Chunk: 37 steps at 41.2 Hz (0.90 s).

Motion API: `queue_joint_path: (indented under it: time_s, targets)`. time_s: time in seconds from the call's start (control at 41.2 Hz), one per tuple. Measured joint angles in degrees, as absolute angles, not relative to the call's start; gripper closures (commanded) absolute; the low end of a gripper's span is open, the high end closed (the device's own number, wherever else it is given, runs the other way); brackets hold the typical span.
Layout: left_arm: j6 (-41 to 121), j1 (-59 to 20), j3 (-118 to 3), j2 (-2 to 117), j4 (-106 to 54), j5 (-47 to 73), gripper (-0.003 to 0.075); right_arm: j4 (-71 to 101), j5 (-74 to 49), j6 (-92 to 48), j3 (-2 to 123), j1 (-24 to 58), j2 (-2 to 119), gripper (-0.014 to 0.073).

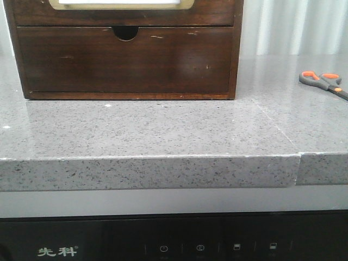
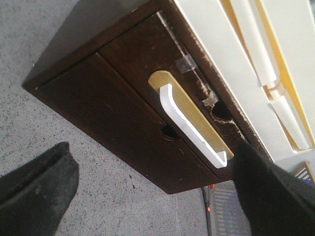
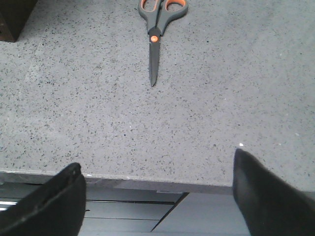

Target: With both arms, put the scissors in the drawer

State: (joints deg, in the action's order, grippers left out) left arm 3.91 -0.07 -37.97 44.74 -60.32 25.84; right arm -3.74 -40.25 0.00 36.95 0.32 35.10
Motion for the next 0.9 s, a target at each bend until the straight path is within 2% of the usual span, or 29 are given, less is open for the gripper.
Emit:
queue_joint_path:
  time_s: [0.437,0.897]
  targets:
    - [35.30,-0.07,-37.97,62.84,-98.40,37.28,0.0103,-3.83,-40.25,0.00,36.95,0.32,35.10,-0.0031]
    - [40.12,-0.07,-48.13,80.57,-101.53,48.24,0.0105,-3.83,-40.25,0.00,36.95,0.32,35.10,-0.0031]
